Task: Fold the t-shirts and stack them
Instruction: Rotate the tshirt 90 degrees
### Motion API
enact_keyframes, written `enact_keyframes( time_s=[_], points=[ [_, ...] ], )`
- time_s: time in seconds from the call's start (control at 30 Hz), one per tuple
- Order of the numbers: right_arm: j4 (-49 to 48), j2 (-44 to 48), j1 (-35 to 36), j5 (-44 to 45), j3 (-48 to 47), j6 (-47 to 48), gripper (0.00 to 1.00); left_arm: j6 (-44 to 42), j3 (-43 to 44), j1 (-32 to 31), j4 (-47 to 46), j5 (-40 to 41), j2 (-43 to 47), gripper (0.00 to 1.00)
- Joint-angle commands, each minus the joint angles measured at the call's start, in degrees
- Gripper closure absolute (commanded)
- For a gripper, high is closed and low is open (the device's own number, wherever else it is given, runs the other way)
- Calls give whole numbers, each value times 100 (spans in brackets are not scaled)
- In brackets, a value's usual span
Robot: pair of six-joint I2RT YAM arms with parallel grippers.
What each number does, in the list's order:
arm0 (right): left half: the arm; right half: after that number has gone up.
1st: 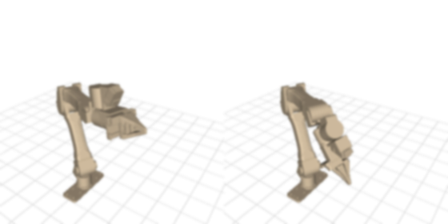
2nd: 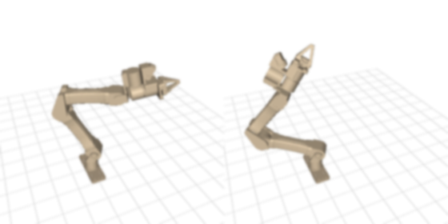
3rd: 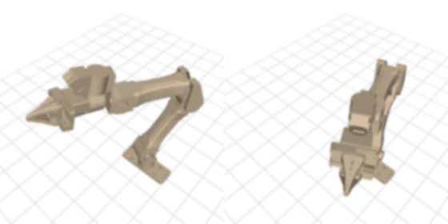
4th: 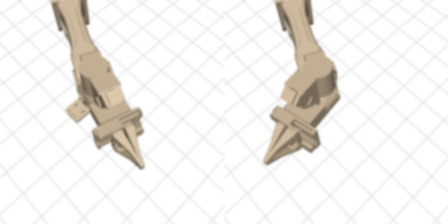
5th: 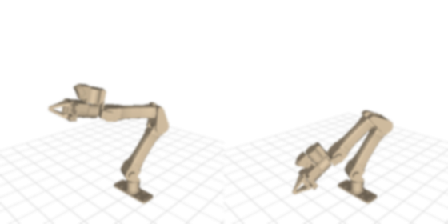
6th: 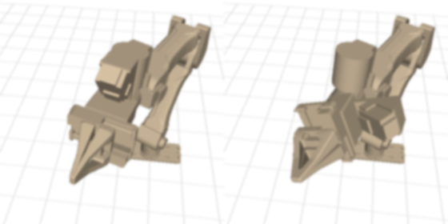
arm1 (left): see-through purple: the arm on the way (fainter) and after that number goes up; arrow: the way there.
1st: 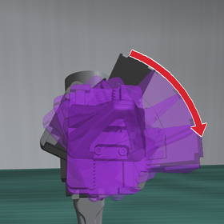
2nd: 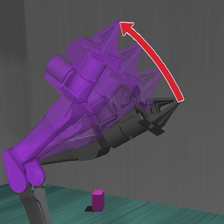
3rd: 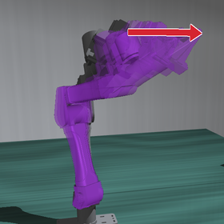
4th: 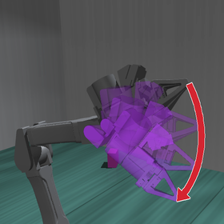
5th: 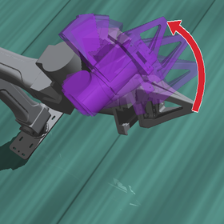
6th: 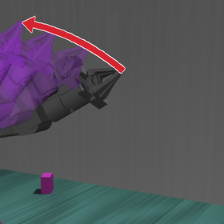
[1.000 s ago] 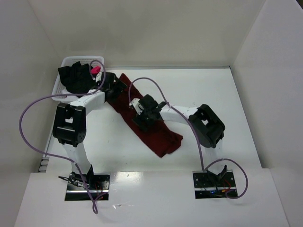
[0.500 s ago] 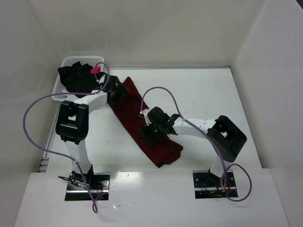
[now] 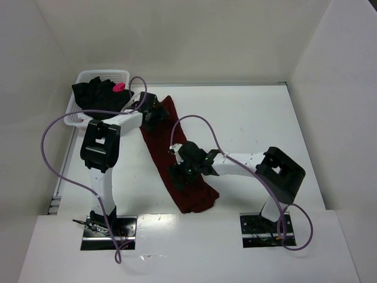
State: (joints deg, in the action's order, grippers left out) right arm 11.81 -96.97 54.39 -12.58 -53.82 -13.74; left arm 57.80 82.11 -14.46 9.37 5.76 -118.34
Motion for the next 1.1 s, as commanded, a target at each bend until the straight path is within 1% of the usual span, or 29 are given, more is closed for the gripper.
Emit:
enact_keyframes(
  time_s=[0.0, 0.07, 0.1, 0.13, 0.27, 0.37, 0.43, 0.53, 0.57, 0.6, 0.63, 0.7, 0.77, 0.8, 0.83, 0.87, 0.9, 0.93, 0.97, 1.0, 1.03, 1.07],
  points=[
    [-179, 178, 159, -288, 135, -278, 10, -469, 462, -171, 197, -443, -549, 5],
    [-311, 230, 220, -289, 240, -279, 10, -638, 744, -311, 268, -636, -795, 5],
    [-311, 231, 221, -289, 241, -348, 10, -847, 876, -312, 337, -864, -874, 5],
    [-381, 231, 221, -341, 302, -401, 10, -910, 1182, -390, 416, -936, -1040, 5],
    [-522, 91, 274, -342, 302, -454, 10, -1104, 1658, -523, 496, -1313, -1331, 5],
    [-593, -41, 327, -342, 153, -454, 10, -1245, 1721, -593, 496, -1612, -1332, 5],
    [-706, -94, 327, -290, 30, -507, 10, -1420, 1721, -645, 259, -1875, -1271, 5],
    [-707, -94, 327, 149, 30, -569, 10, -1596, 1721, -646, 206, -2052, -1209, 5],
    [-646, -33, 327, 394, 30, -569, 10, -1649, 1834, -646, 206, -2105, -1209, 5],
    [-593, 28, 327, 823, 30, -569, 10, -1710, 1835, -646, 267, -2105, -1209, 5],
    [-514, 212, 327, 1010, 30, -569, 6, -1711, 1914, -646, 268, -2105, -1156, 5],
    [-391, 458, 38, 1344, 30, -709, 3, -1763, 2028, -594, 399, -2052, -1104, 5],
    [-215, 985, -217, 1407, 30, -841, 0, -1763, 2081, -515, 452, -2052, -858, 5],
    [-162, 1196, -471, 1407, -22, -919, 0, -1763, 2081, -427, 400, -2052, -726, 3],
    [-162, 1415, -595, 1512, -93, -920, 0, -1816, 2012, -426, 399, -2052, -438, 3],
    [-66, 1818, -727, 1574, -154, -1025, 0, -1816, 2011, -339, 399, -2000, -296, 3],
    [-13, 2005, -885, 1574, -216, -1078, 0, -1929, 2011, -269, 504, -2000, -155, 2],
    [-12, 2154, -1287, 1574, -356, -1174, 0, -2096, 2098, -268, 592, -2000, 98, 2],
    [-12, 2339, -1526, 1505, -435, -1227, 0, -2193, 2169, -216, 688, -2000, 223, 2],
    [-12, 2340, -1772, 1452, -523, -1289, 10, -2272, 2222, -215, 863, -2000, 355, 2],
    [-82, 2340, -2253, 1356, -698, -1289, 16, -2343, 2222, -215, 935, -1948, 634, 2],
    [-83, 2340, -2440, 1276, -795, -1228, 23, -2344, 2170, -215, 988, -1834, 794, 2]
  ],
)
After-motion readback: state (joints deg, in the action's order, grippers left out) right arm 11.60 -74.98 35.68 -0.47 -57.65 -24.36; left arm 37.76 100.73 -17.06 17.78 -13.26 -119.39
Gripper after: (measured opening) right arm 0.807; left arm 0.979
